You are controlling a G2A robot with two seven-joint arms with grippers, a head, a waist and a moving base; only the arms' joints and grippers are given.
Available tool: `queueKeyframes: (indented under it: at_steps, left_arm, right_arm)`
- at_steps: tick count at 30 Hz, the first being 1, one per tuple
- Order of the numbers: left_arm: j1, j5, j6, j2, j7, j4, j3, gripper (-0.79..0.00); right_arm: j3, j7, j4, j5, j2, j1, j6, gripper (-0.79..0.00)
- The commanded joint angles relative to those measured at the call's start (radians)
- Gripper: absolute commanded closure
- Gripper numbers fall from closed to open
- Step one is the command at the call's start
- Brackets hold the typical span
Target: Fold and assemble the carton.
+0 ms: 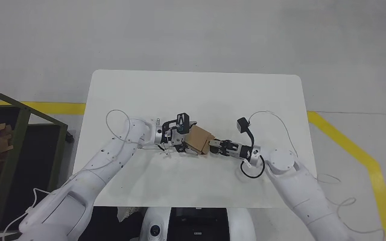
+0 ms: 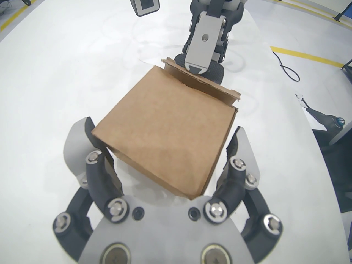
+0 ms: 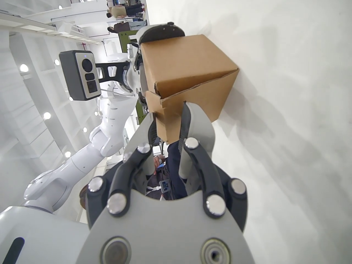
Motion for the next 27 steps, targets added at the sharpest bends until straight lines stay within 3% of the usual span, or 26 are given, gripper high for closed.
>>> queueKeyframes:
  at_steps: [1, 27]
  left_arm:
    - [0.0, 0.0, 0.0, 0.0, 0.001, 0.001, 0.0, -0.785]
    - [0.002, 0.004, -0.002, 0.0, 0.001, -0.005, -0.002, -0.785]
  right_arm:
    - [0.002, -0.006, -0.002, -0.003, 0.0, -0.003, 0.004, -0.145]
    - [0.011, -0.063, -0.044, -0.066, 0.003, -0.015, 0.046, -0.154]
